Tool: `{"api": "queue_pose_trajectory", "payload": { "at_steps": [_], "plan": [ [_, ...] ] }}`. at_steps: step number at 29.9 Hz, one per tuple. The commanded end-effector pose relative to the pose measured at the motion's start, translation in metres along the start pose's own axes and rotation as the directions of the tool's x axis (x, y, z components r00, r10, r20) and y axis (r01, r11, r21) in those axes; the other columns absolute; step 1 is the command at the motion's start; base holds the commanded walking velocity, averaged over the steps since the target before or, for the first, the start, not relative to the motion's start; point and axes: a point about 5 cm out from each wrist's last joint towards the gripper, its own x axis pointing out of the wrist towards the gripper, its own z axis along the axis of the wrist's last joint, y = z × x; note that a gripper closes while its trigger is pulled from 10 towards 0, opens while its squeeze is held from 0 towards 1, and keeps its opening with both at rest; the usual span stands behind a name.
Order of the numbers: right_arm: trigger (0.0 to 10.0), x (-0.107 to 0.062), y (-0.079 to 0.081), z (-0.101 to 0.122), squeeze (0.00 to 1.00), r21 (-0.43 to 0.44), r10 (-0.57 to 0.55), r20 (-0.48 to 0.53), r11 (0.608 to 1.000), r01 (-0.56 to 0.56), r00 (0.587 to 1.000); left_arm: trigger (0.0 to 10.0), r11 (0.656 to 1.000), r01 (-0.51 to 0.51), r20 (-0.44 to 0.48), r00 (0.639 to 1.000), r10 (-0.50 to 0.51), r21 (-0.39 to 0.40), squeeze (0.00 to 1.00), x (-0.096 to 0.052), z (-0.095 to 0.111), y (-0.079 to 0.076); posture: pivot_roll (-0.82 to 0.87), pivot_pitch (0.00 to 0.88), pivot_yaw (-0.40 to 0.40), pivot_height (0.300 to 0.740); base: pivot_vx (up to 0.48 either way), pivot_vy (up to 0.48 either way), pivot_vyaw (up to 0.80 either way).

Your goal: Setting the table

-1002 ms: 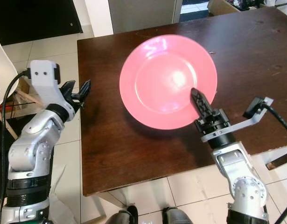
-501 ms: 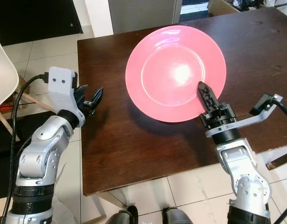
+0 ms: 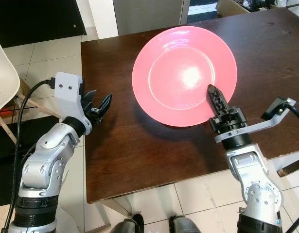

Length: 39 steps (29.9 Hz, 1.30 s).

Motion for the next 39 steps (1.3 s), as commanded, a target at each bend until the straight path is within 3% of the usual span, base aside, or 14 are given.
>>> {"api": "queue_pose_trajectory", "payload": {
  "at_steps": [1, 22, 34, 39],
  "plan": [
    [10.0, 0.0015, 0.0011, -0.0027, 0.00, 0.006, 0.001, -0.004, 1.000, -0.001, 1.000, 10.0, 1.000, -0.005, -0.007, 1.000, 0.005, 0.029, 0.00, -0.0039, -0.0029, 0.0008, -0.15, 0.102, 0.127, 0.740, -0.371, 0.000, 0.00],
    [10.0, 0.0020, -0.0007, -0.0043, 0.00, 0.006, -0.009, -0.008, 1.000, 0.009, 1.000, 10.0, 0.999, 0.018, -0.003, 1.000, -0.018, 0.047, 0.00, -0.0029, -0.0027, -0.0040, -0.16, 0.103, 0.130, 0.740, -0.422, 0.000, 0.00],
    [10.0, 0.0025, -0.0026, -0.0022, 0.00, 0.000, -0.015, 0.003, 1.000, 0.015, 1.000, 10.0, 0.998, 0.028, -0.012, 1.000, -0.027, 0.049, 0.00, -0.0012, -0.0048, -0.0070, -0.16, 0.095, 0.131, 0.740, 0.000, 0.000, 0.00],
    [10.0, 0.0031, -0.0041, 0.0002, 0.00, -0.007, -0.027, 0.013, 1.000, 0.027, 1.000, 10.0, 0.998, 0.033, -0.011, 0.999, -0.032, 0.049, 0.00, -0.0008, -0.0054, -0.0080, -0.17, 0.093, 0.131, 0.740, 0.000, 0.000, 0.77]
  ]
}}
